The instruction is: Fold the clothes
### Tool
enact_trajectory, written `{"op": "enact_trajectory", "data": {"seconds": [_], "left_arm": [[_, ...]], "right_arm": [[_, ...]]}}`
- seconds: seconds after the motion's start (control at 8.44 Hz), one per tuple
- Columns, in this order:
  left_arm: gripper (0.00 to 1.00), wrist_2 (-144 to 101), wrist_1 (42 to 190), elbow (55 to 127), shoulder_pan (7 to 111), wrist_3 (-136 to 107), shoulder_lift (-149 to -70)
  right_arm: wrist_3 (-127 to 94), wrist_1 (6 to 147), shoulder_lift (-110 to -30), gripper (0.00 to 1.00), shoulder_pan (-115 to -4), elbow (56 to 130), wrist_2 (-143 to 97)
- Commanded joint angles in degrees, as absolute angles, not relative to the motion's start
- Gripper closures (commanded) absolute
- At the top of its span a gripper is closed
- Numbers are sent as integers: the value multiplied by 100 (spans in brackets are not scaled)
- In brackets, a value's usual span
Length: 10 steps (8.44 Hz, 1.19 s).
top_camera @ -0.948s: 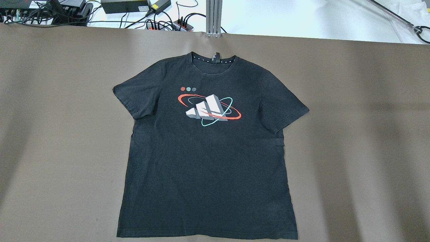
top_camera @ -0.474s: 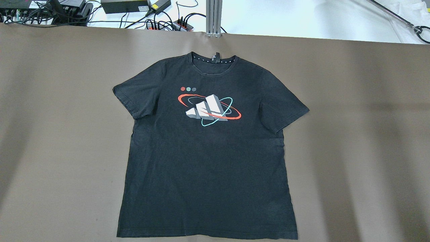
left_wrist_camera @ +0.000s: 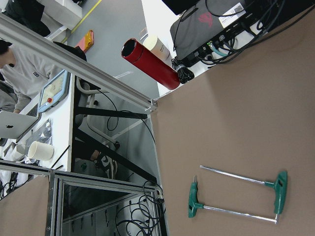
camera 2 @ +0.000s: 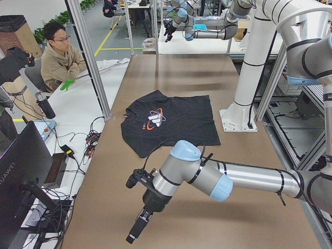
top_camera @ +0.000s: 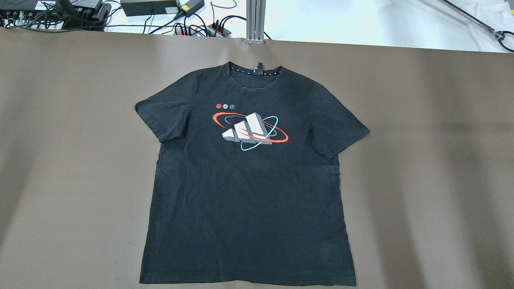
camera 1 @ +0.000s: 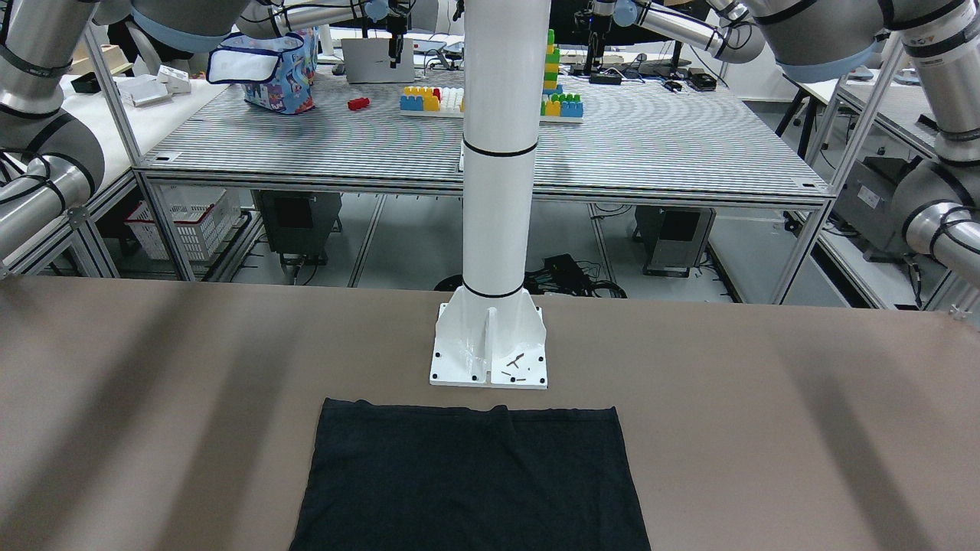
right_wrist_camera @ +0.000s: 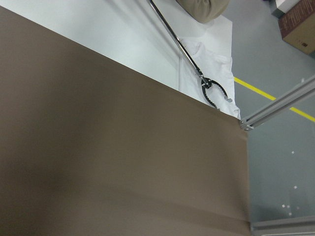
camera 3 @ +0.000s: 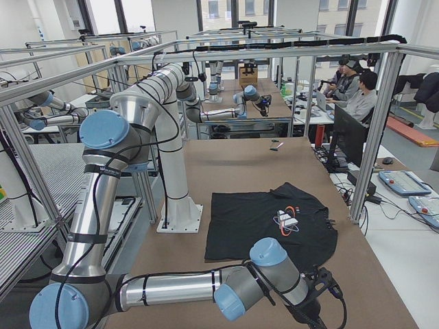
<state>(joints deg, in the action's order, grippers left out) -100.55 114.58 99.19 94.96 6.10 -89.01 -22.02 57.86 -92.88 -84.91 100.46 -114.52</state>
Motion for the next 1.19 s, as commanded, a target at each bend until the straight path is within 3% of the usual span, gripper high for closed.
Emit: {"op": "enact_trajectory", "data": {"seconds": [0.0, 0.47, 0.71, 1.07], "left_arm": [[0, -9967, 11916, 9906, 9475, 528, -8807], [0, -10282, 11918, 9870, 9466, 483, -8807], [0, -10292, 11918, 9870, 9457, 379, -8807], [0, -10318, 11944, 9914, 9422, 229, -8807]], "right_arm": [[-4108, 5748, -8844, 5, -7246, 9959, -11601], [-6288, 4380, -7544, 6, -6056, 8265, -11540], [-7012, 4385, -7340, 8, -5636, 8192, -11130], [-7216, 4386, -7085, 27, -5292, 7832, -10872]]}}
